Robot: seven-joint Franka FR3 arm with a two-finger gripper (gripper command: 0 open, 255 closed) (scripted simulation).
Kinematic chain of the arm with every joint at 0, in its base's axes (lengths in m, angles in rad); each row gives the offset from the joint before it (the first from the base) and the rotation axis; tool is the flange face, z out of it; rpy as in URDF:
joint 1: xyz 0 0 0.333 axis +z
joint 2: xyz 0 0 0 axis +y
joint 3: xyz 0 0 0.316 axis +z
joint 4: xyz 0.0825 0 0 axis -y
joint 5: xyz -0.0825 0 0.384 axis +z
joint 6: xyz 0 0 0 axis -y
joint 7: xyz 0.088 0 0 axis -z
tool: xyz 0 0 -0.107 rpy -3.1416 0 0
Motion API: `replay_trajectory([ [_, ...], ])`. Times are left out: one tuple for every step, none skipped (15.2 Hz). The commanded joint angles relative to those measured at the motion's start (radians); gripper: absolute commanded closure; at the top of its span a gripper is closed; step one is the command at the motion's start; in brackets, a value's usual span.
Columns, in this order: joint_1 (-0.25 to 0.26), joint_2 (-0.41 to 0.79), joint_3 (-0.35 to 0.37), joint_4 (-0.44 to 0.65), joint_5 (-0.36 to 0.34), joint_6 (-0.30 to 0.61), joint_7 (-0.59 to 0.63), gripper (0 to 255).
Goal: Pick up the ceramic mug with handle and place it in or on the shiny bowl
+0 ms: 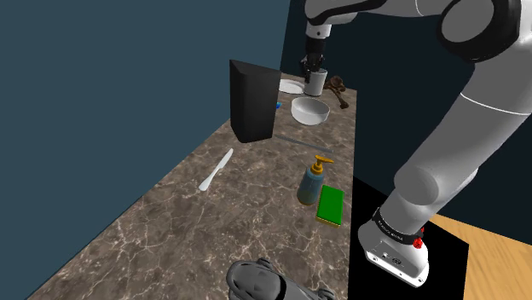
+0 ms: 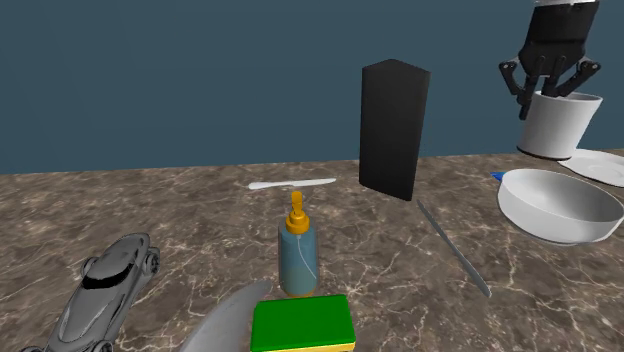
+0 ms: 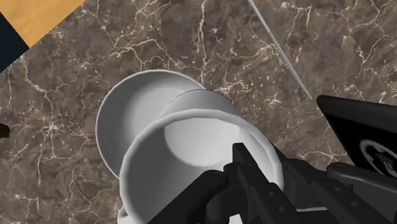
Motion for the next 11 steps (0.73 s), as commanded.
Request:
replay_trajectory([
  [-0.022, 0.057, -0.02, 0.072, 0.003, -0.011, -0.044, 255],
  [-0.032, 0.084, -0.029, 0.108, 0.006, -0.019, -0.064, 255],
  [-0.042, 0.112, -0.037, 0.145, 0.009, -0.027, -0.083, 255],
  [-0.053, 0.141, -0.044, 0.185, 0.012, -0.037, -0.102, 255],
  [-0.067, 0.18, -0.053, 0.238, 0.017, -0.051, -0.126, 255],
  [-0.067, 0.179, -0.052, 0.225, 0.017, -0.037, -0.125, 255],
  [-0.067, 0.179, -0.052, 0.211, 0.017, -0.024, -0.124, 255],
  [-0.067, 0.179, -0.052, 0.198, 0.017, -0.01, -0.124, 255],
  [-0.067, 0.18, -0.052, 0.185, 0.017, 0.003, -0.123, 255],
  [-0.067, 0.181, -0.052, 0.173, 0.017, 0.016, -0.122, 255],
  [-0.067, 0.182, -0.052, 0.161, 0.016, 0.029, -0.121, 255],
])
